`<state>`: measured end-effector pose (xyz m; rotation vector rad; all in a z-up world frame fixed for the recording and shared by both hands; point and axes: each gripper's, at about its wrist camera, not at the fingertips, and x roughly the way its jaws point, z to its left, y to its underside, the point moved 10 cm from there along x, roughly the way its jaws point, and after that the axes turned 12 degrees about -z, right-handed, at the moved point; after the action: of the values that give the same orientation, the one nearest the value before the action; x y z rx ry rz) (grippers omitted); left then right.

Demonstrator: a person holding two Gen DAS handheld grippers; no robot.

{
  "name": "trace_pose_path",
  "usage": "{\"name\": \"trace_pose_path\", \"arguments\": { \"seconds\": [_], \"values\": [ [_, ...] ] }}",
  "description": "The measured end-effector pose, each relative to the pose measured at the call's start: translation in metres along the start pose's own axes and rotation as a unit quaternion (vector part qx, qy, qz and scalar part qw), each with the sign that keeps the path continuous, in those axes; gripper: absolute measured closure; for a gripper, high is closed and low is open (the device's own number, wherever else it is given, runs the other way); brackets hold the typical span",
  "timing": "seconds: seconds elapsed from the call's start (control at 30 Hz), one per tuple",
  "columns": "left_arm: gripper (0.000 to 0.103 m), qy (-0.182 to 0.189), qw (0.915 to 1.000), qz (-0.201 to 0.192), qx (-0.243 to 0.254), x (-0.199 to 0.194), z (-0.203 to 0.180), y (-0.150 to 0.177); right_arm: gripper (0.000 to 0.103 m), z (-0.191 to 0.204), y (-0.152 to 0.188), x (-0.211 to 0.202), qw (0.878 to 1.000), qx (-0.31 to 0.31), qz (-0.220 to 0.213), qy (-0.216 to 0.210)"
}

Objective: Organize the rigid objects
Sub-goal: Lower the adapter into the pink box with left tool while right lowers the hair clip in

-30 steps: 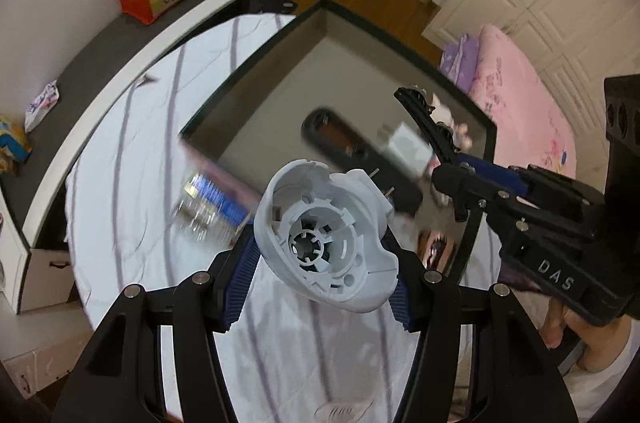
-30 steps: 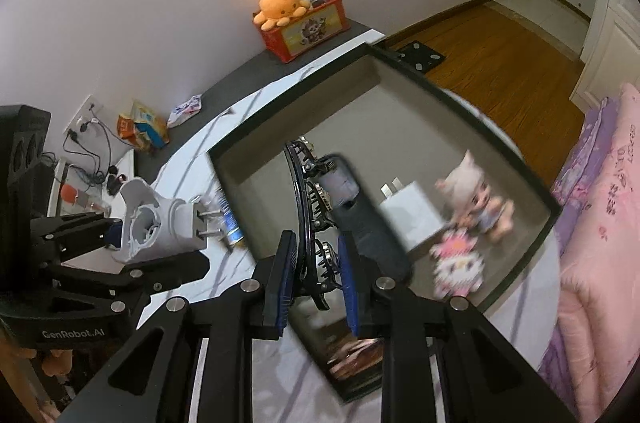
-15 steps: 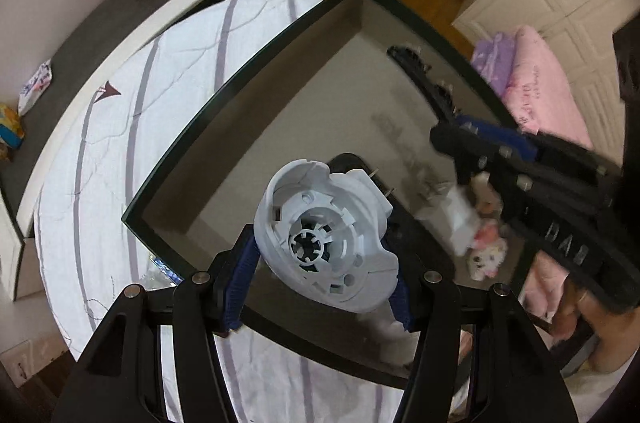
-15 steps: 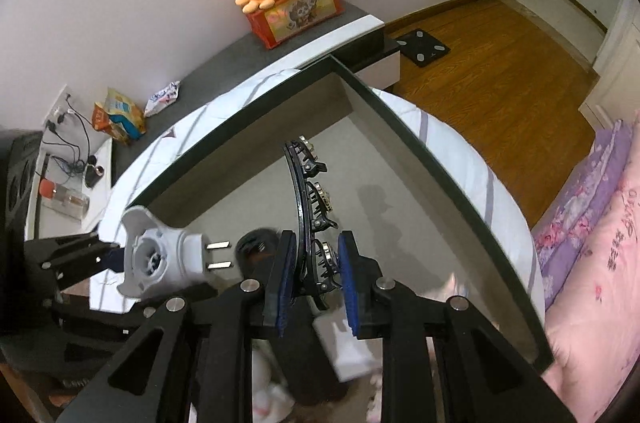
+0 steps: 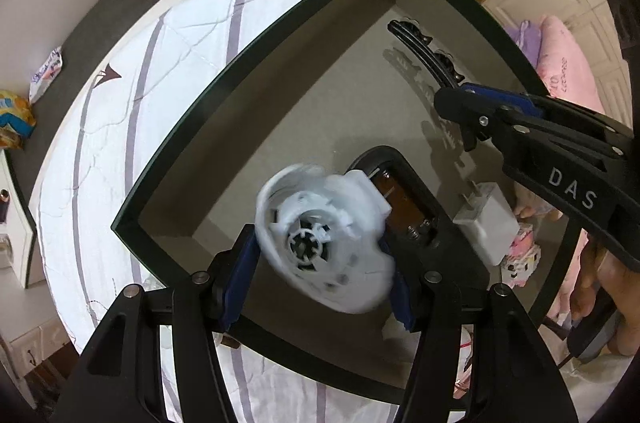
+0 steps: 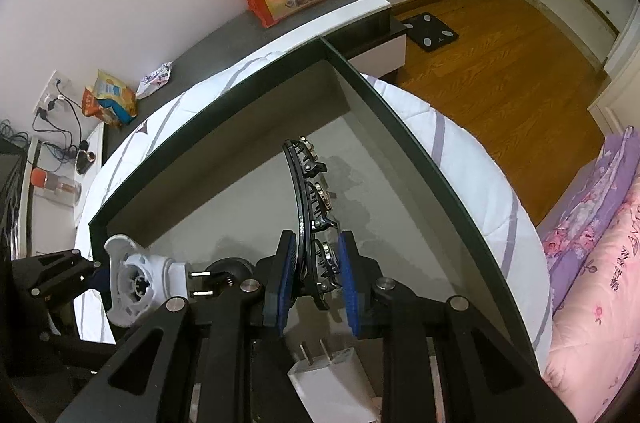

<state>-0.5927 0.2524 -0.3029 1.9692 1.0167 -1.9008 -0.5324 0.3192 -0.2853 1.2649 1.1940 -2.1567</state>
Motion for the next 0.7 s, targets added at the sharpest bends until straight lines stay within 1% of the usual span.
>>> {"name": "trace_pose_path", "arguments": {
  "seconds": [0.03, 0.1, 0.23, 0.27, 0.3, 0.33, 0.37, 0.43, 0.47, 0.53, 0.6, 0.63, 0.67, 0.7],
  "values": [
    [0.04, -0.001, 1.0, -0.003, -0.002, -0.001, 0.001, 0.0, 0.081, 0.0, 0.0, 0.0, 1.0, 0.002, -0.001, 0.0],
    [0.033, 0.001, 0.9999, -0.007, -0.01, -0.004, 0.002, -0.002, 0.08, 0.0, -0.001, 0.0, 1.0, 0.003, 0.0, 0.0],
    [0.03, -0.002, 1.0, -0.006, -0.007, -0.007, 0.001, 0.001, 0.08, 0.001, 0.0, -0.004, 1.0, 0.003, -0.003, 0.003],
    [0.028, -0.003, 1.0, -0.003, -0.007, -0.008, 0.001, 0.002, 0.08, 0.001, 0.0, -0.006, 1.0, 0.004, -0.003, 0.005],
    [0.026, -0.004, 0.9999, -0.004, -0.009, -0.011, 0.001, 0.003, 0.08, -0.001, -0.002, -0.007, 1.0, 0.017, -0.012, 0.016],
    [0.025, -0.002, 0.9999, -0.005, -0.011, -0.012, 0.002, 0.003, 0.076, 0.0, -0.002, -0.009, 1.0, 0.018, -0.013, 0.017],
    [0.024, 0.001, 0.9999, -0.006, -0.015, -0.015, 0.001, 0.004, 0.066, 0.0, -0.002, -0.011, 1.0, 0.018, -0.014, 0.019],
    [0.021, 0.015, 0.9995, -0.012, -0.025, -0.022, -0.001, 0.003, 0.054, 0.003, -0.002, -0.016, 1.0, 0.015, -0.018, 0.02],
    [0.019, 0.024, 0.9991, -0.015, -0.031, -0.026, -0.001, 0.004, 0.053, 0.005, -0.002, -0.018, 1.0, 0.014, -0.02, 0.02],
    [0.019, 0.028, 0.9987, -0.017, -0.038, -0.035, 0.003, 0.007, 0.053, 0.009, -0.001, -0.022, 1.0, 0.012, -0.019, 0.016],
    [0.019, 0.036, 0.998, -0.029, -0.042, -0.049, 0.008, 0.009, 0.053, 0.014, 0.001, -0.029, 1.0, 0.009, -0.021, 0.014],
    [0.019, 0.04, 0.9974, -0.037, -0.048, -0.058, 0.01, 0.01, 0.05, 0.017, 0.003, -0.033, 1.0, 0.005, -0.021, 0.014],
    [0.018, 0.047, 0.9967, -0.041, -0.052, -0.066, 0.012, 0.013, 0.043, 0.019, 0.004, -0.036, 1.0, 0.003, -0.021, 0.014],
    [0.018, 0.056, 0.9957, -0.047, -0.057, -0.075, 0.014, 0.015, 0.041, 0.021, 0.005, -0.04, 1.0, 0.002, -0.023, 0.016]
  ]
}}
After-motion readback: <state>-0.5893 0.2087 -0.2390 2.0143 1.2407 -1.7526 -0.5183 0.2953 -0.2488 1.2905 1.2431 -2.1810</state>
